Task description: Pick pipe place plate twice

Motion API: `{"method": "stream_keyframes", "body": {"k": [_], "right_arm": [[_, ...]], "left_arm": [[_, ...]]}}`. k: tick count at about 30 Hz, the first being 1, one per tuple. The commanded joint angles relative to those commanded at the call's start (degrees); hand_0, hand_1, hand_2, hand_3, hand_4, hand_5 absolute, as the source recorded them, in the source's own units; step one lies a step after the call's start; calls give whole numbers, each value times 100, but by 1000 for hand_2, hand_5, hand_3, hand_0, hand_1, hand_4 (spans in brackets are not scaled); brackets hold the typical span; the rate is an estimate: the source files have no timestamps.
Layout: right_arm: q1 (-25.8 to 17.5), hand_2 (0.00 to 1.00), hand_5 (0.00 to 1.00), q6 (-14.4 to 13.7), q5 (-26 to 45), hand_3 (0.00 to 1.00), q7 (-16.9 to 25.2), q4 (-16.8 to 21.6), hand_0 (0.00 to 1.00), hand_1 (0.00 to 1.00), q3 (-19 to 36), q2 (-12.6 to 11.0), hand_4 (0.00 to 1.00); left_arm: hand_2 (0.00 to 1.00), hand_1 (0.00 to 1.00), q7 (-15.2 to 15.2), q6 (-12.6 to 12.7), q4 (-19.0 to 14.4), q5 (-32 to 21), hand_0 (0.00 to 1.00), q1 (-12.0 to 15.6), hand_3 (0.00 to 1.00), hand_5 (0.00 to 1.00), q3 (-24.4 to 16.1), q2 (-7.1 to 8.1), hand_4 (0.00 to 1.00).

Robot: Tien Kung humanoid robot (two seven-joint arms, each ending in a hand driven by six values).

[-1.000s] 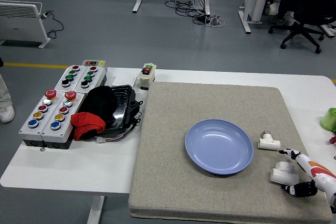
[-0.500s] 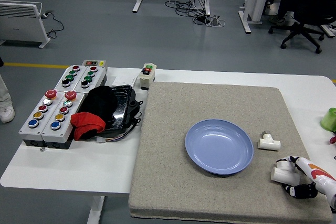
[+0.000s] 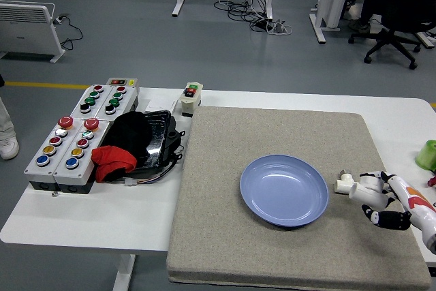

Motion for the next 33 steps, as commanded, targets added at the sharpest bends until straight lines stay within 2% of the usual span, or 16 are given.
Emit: {"method": "stream_keyframes", "body": {"k": [7,8,9,12,14,15,20,21,26,27,32,33], "right_arm": [[376,560,106,-25,45,644,1,-195,468,539,-516,28,568],[468,560,106,-18,43,644,4,-263,468,539,-630,36,568],[594,575,114,-14,41,655,11,-361,531,588,-793,49,562],[848,575,114,-19,38,655,25,-580,531,588,-1102,72,562],[993,575,114,24,38,655,-34,-722,531,588,-1235,78,562],[1028,602,120,38,37,694,-52,-756,564,611,-1264,78,561],[1316,602,120,127,-131,694,-128,-972,564,611,-1455,83,561],[1359,857,189,203,-206,835,-127,-996,827,803,-1500,87,638],[1437,857,189,280,-407,835,-57,-1090,827,803,-1604,116,638],[1458,998,298,272,-455,973,-44,-1128,998,932,-1635,122,781],[1497,998,298,306,-508,973,-45,-1212,998,932,-1677,133,781],[1501,998,310,320,-518,998,-47,-1223,998,958,-1678,135,818]], "left_arm": [[515,588,7,6,-1,-3,622,25,590,998,-13,0,272],[515,588,9,7,-1,0,622,28,590,998,-14,1,272],[515,588,12,7,-2,3,622,31,590,998,-15,3,271],[515,588,7,7,-4,-8,622,39,590,998,-9,6,271],[515,588,-5,4,-6,-40,622,42,590,998,12,8,271],[514,588,-9,3,-6,-47,622,43,590,998,17,8,269],[514,588,-51,-3,-10,-160,622,23,590,998,84,11,269],[513,588,-56,-3,-10,-177,622,19,589,998,93,12,270],[513,588,-60,-4,-10,-196,622,16,589,998,103,10,270],[514,588,-62,-5,-11,-207,623,20,589,998,109,9,271],[514,588,-56,-7,-13,-199,623,21,589,998,103,6,271],[514,587,-55,-7,-13,-197,623,20,589,998,101,5,271]]}}
